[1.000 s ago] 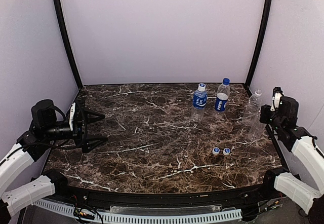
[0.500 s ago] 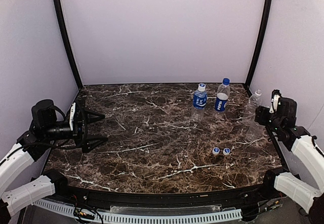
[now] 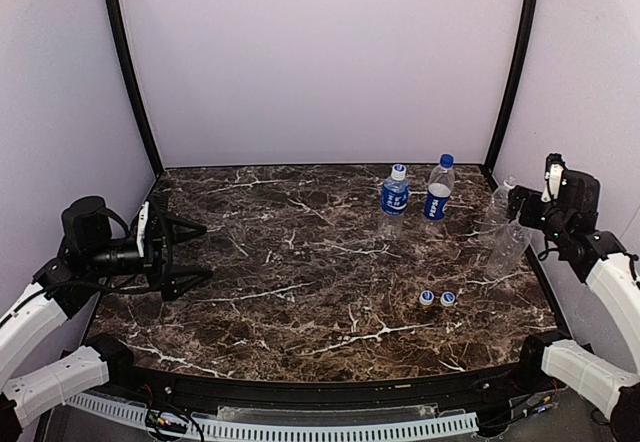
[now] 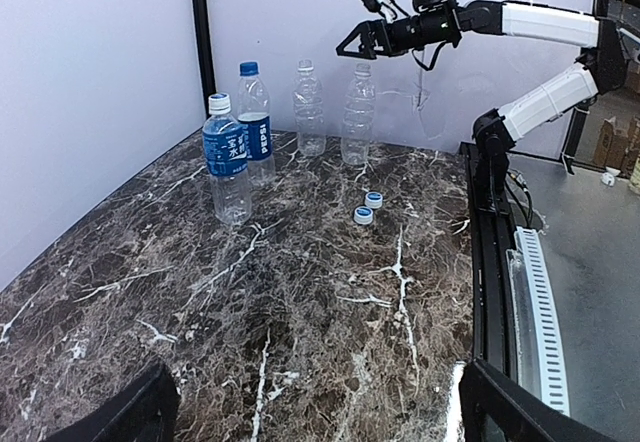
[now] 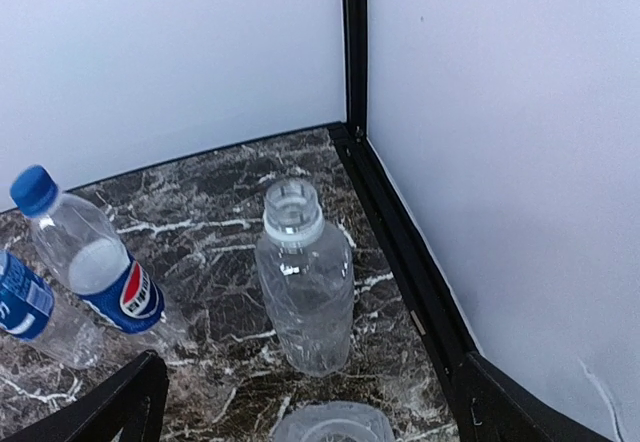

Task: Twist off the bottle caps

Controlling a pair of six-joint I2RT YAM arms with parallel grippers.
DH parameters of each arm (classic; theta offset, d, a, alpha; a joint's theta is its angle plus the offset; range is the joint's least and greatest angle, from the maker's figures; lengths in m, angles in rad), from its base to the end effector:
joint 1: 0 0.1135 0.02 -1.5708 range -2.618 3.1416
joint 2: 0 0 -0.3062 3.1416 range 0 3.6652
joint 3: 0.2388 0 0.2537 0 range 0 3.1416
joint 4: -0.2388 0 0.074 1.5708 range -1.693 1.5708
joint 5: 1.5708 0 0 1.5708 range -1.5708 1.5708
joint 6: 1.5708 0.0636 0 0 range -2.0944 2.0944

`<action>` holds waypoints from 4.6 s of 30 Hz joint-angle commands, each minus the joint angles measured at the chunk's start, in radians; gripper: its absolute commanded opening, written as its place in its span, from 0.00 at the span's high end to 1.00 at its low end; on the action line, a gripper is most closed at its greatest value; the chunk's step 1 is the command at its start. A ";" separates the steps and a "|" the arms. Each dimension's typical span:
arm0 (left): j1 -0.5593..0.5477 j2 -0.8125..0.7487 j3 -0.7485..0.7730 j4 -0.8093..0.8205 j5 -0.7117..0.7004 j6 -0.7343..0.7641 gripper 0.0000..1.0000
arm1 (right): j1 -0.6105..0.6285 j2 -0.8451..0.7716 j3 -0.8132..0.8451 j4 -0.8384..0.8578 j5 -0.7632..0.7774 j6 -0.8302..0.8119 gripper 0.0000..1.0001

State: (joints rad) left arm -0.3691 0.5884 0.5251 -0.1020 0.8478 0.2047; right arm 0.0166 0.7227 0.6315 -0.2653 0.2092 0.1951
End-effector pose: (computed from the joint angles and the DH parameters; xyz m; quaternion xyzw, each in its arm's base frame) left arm 0.1037 -0.0912 0.3086 0.4518 0.5919 -0.3612 0.5614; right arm 0.1691 -0.0104 0.3058 0.1321 0.8082 -0.0253 0.5733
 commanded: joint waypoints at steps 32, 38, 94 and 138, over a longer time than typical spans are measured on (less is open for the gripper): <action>0.398 -0.151 -0.265 0.093 -0.428 -0.441 0.02 | 0.500 0.949 0.945 -0.310 -0.158 -0.150 0.28; 0.421 -0.155 -0.269 0.083 -0.455 -0.440 0.01 | 0.500 0.990 0.955 -0.314 -0.167 -0.148 0.38; 0.087 0.118 0.090 -0.316 0.076 0.152 0.19 | 1.089 1.283 1.271 0.197 -0.749 -0.008 1.00; 0.075 0.117 0.106 -0.128 -0.253 0.247 0.61 | 1.073 1.336 1.375 0.087 -0.615 0.200 0.42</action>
State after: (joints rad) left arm -0.2863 0.7059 0.6121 -0.2008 0.6323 0.3962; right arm 1.0843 2.0182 1.9480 -0.1390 -0.4023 0.3782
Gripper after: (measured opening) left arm 0.521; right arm 0.580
